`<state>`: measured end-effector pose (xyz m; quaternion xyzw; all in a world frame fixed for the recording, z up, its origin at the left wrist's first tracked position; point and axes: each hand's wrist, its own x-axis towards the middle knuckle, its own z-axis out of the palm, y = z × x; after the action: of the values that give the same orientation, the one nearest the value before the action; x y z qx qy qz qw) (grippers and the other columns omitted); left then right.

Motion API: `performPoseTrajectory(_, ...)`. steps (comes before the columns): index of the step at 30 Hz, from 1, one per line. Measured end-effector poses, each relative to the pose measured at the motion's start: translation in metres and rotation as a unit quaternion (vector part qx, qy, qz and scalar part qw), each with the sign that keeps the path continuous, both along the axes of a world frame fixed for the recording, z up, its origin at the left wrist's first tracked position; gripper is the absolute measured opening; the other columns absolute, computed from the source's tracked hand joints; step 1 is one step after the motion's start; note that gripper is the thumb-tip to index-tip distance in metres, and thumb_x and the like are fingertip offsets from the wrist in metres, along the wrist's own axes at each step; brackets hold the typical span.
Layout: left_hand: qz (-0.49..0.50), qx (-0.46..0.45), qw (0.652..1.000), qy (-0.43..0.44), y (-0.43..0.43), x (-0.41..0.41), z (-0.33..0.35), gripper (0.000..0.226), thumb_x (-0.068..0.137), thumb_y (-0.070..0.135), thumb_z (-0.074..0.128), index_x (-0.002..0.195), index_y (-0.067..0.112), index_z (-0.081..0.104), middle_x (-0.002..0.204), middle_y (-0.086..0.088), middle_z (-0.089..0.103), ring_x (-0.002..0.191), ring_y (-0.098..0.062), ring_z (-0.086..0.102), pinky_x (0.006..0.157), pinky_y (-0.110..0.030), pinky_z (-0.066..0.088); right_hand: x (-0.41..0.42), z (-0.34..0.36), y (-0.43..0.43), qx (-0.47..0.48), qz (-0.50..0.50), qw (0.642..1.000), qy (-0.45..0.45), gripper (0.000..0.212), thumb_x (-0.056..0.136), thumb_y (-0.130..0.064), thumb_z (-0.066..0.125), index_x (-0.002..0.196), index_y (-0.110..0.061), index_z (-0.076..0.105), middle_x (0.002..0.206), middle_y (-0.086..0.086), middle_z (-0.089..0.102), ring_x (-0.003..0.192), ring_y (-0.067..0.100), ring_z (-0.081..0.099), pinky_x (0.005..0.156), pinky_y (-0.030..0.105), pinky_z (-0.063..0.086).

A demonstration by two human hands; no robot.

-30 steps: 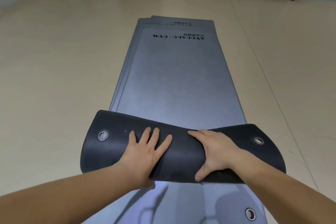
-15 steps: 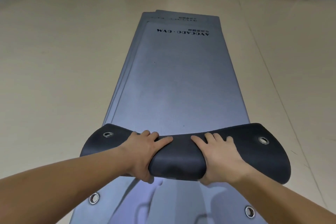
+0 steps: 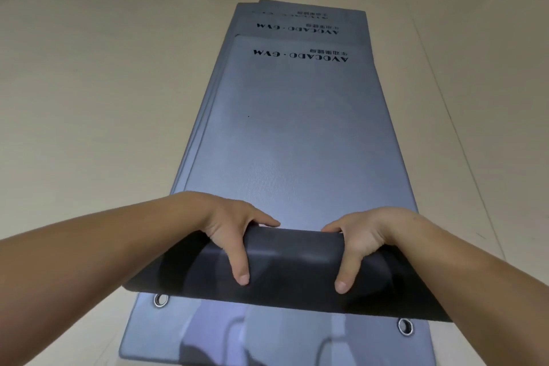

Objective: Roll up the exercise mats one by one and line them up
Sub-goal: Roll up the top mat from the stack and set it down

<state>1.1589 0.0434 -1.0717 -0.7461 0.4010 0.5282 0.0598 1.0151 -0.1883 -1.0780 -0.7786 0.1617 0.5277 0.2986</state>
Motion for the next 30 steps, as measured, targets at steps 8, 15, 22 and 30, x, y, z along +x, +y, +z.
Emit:
performPoseTrajectory(8, -0.047, -0.201, 0.927, -0.313, 0.015, 0.011, -0.020, 0.070, 0.088, 0.066, 0.072, 0.144, 0.030, 0.053, 0.136, 0.003, 0.055, 0.122, -0.023, 0.053, 0.094, -0.039, 0.049, 0.023, -0.025, -0.018, -0.191, -0.048, 0.959, -0.202, 0.125, 0.044, -0.062, 0.099, 0.153, -0.049, 0.039, 0.147, -0.009, 0.047, 0.136, 0.022, 0.051, 0.103, 0.043, 0.048)
performPoseTrajectory(15, -0.141, -0.082, 0.932, -0.323, 0.017, -0.037, -0.048, 0.150, 0.068, 0.083, 0.076, 0.166, 0.009, -0.010, 0.167, -0.029, 0.007, 0.153, -0.048, 0.014, 0.123, -0.062, 0.022, 0.028, -0.022, 0.001, -0.288, 0.079, 0.913, -0.277, 0.070, 0.087, -0.049, 0.077, 0.149, -0.044, 0.046, 0.141, -0.008, 0.056, 0.130, 0.020, 0.052, 0.095, 0.036, 0.046)
performPoseTrajectory(22, -0.109, -0.154, 0.918, -0.348, 0.005, -0.014, -0.067, 0.135, 0.060, 0.074, 0.082, 0.159, 0.016, 0.011, 0.144, -0.017, 0.038, 0.127, -0.036, 0.041, 0.108, -0.054, 0.038, -0.001, -0.030, 0.030, -0.269, 0.138, 0.928, -0.217, 0.153, 0.048, -0.082, 0.078, 0.166, -0.029, -0.005, 0.171, 0.009, 0.010, 0.158, 0.032, 0.010, 0.128, 0.051, 0.014)
performPoseTrajectory(30, -0.109, -0.136, 0.958, -0.227, -0.001, 0.013, -0.030, 0.100, 0.055, 0.078, 0.083, 0.135, 0.035, 0.042, 0.106, 0.007, 0.064, 0.091, -0.021, 0.065, 0.087, -0.042, 0.058, 0.014, -0.006, 0.017, -0.190, 0.119, 0.948, -0.225, 0.113, 0.039, -0.081, 0.082, 0.139, -0.049, 0.039, 0.114, -0.018, 0.059, 0.103, 0.014, 0.060, 0.094, 0.037, 0.049)
